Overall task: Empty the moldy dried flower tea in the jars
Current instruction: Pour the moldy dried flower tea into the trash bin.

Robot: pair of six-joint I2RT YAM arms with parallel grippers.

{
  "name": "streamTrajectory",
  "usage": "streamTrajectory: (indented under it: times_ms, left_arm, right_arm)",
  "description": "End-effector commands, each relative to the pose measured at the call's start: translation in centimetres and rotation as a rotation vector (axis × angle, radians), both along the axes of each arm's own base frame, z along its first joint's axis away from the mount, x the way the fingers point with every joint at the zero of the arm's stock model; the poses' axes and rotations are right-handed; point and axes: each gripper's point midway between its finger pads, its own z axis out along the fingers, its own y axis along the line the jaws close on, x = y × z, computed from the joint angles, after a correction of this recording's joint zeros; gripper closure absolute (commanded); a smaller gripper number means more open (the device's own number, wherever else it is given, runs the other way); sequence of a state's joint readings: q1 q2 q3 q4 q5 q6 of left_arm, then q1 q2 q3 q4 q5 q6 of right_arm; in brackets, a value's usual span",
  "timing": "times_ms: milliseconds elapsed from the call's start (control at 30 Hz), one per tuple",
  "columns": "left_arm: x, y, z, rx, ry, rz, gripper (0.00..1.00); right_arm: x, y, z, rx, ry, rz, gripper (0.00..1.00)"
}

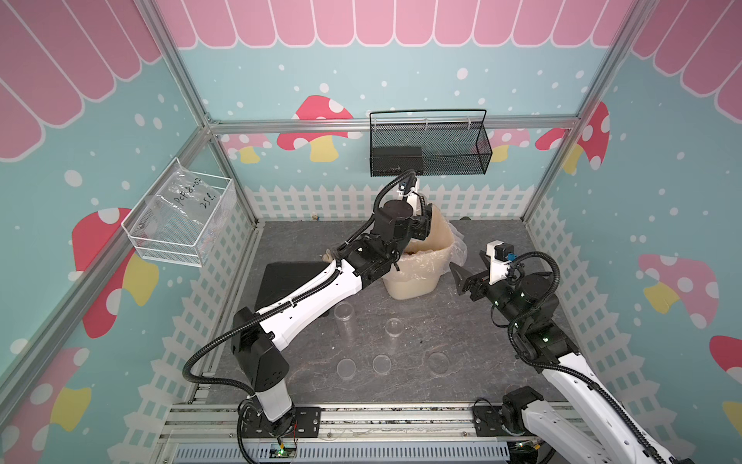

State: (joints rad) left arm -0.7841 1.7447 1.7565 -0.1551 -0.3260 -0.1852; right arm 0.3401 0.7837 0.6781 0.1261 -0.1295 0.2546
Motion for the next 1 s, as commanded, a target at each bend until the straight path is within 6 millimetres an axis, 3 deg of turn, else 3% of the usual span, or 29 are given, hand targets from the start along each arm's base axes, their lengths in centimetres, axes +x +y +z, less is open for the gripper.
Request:
streamTrajectory:
  times_ms: [0, 100, 200, 300, 400, 500, 600, 700, 800, 900, 967]
  left_arm:
    - [2.0, 2.1, -0.4, -0.250, 0.164, -0.064, 1.00]
    - [0.3, 1.5, 0.8, 0.074, -0.058, 0.075, 1.00]
    - [1.0, 1.7, 0.2, -0.078, 0.071, -0.014, 1.00]
    - [-0.3, 0.9, 1.3, 0.122, -0.082, 0.072, 1.00]
    - [0.9, 1.3, 0.3, -0.085, 0.078, -0.026, 1.00]
    - [0.1, 1.0, 0.9, 0.062, -0.034, 0.054, 1.00]
    - [1.2, 1.0, -0.2, -0.142, 0.132, -0.051, 1.00]
    - [0.6, 0.9, 0.6, 0.005, 0.020, 0.030, 1.00]
    - [1.2, 1.0, -0.1, -0.166, 0.136, -0.055, 1.00]
    - [0.8, 1.2, 0.6, -0.031, 0.039, 0.021, 1.00]
    - [1.2, 1.4, 0.0, -0.130, 0.113, -0.014, 1.00]
  right_arm:
    - [-0.2, -0.4, -0.1, -0.017, -0.013, -0.014, 0.04]
    - [-0.3, -0.4, -0.2, -0.018, -0.013, -0.014, 0.04]
    - [-0.2, -0.4, -0.4, -0.021, -0.009, -0.014, 0.04]
    - [0.0, -0.3, -0.5, -0.018, -0.001, -0.012, 0.04]
    - [0.0, -0.2, -0.6, -0.015, 0.002, -0.005, 0.04]
    - [-0.1, -0.2, -0.7, -0.014, 0.004, -0.007, 0.04]
    - [-0.1, -0.3, -0.7, -0.015, 0.003, -0.007, 0.03]
    - [-0.1, -0.2, -0.7, -0.014, 0.004, -0.003, 0.03]
    - [-0.2, -0.2, -0.8, -0.015, 0.003, -0.001, 0.03]
    - [-0.2, -0.2, -0.8, -0.013, 0.005, -0.002, 0.03]
    - [-0.2, -0.1, -0.9, -0.013, 0.007, 0.001, 0.03]
